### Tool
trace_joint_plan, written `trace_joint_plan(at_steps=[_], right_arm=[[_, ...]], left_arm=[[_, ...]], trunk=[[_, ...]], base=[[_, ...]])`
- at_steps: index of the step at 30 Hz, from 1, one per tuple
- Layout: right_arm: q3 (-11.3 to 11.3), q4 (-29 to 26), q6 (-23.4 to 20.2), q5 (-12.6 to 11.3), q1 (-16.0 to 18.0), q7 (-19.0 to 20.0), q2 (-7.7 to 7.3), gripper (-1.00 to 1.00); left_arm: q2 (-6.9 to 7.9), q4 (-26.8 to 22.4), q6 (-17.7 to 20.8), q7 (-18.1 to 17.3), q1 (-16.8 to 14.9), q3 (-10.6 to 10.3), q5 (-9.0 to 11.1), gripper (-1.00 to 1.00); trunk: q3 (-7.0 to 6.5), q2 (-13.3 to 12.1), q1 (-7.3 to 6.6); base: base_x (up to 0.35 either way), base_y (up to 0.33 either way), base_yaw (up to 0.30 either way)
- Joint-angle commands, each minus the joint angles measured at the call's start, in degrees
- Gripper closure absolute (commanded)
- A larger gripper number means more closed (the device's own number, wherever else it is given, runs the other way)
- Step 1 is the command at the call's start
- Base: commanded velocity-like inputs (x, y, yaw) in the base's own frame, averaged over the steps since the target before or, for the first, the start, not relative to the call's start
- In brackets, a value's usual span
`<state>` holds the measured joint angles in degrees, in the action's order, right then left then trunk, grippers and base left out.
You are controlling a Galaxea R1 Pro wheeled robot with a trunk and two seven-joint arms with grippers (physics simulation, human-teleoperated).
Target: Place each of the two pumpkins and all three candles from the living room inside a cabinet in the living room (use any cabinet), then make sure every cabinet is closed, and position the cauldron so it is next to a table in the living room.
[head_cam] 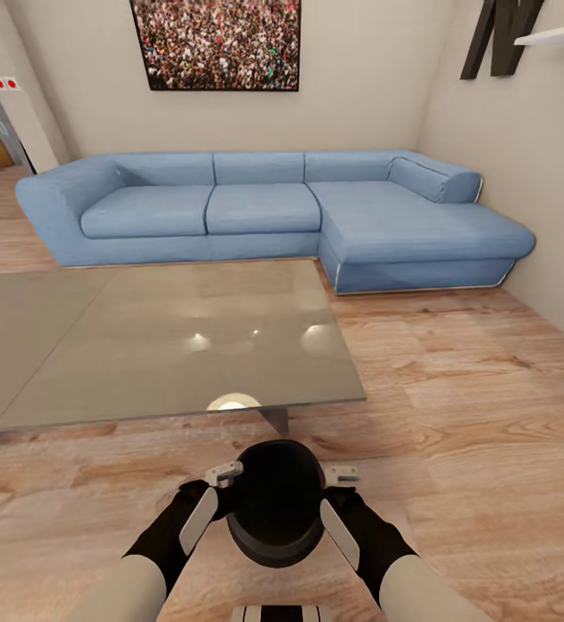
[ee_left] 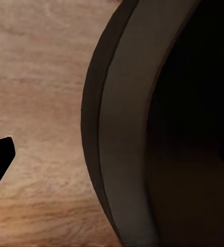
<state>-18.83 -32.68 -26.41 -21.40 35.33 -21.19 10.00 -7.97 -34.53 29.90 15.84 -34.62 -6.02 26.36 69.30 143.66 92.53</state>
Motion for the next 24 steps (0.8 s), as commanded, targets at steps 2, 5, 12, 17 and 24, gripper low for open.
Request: trace_joint_plan(at_steps=[2, 5, 12, 17, 24], right_arm=[[-0.2, -0.1, -1.2, -0.5, 0.0, -0.5, 0.00, -1.00], [-0.1, -1.4, -4.5, -0.6, 0.0, -0.5, 0.00, -1.00], [0.1, -10.0, -11.3, -0.8, -0.7, -0.5, 0.00, -1.00], [0.0, -12.5, -13.1, -0.8, -1.6, -0.5, 0.00, -1.00], [0.0, -12.3, -14.2, -0.6, -3.0, -0.6, 0.00, -1.00]], left_arm=[[0.33, -0.1, 1.8, 0.5, 0.0, -0.2, 0.7, -1.00], [0.79, -0.2, 3.2, 0.6, 0.0, -0.2, 0.8, -1.00], [0.93, -0.2, 5.8, 0.6, 0.0, 0.0, 0.8, -1.00], [1.42, -0.2, 6.0, 0.6, 0.0, -0.1, 0.8, -1.00], [2.76, -0.2, 6.1, 0.6, 0.1, -0.2, 0.9, -1.00]], trunk=[[-0.40, 0.0, -0.06], [-1.07, -0.1, -0.14], [-2.62, -0.1, -0.32], [-3.73, -0.2, -0.45], [-5.28, -0.3, -0.63]], base=[[0.000, 0.000, 0.000], [0.000, 0.000, 0.000], [0.000, 0.000, 0.000], [0.000, 0.000, 0.000], [0.000, 0.000, 0.000]])
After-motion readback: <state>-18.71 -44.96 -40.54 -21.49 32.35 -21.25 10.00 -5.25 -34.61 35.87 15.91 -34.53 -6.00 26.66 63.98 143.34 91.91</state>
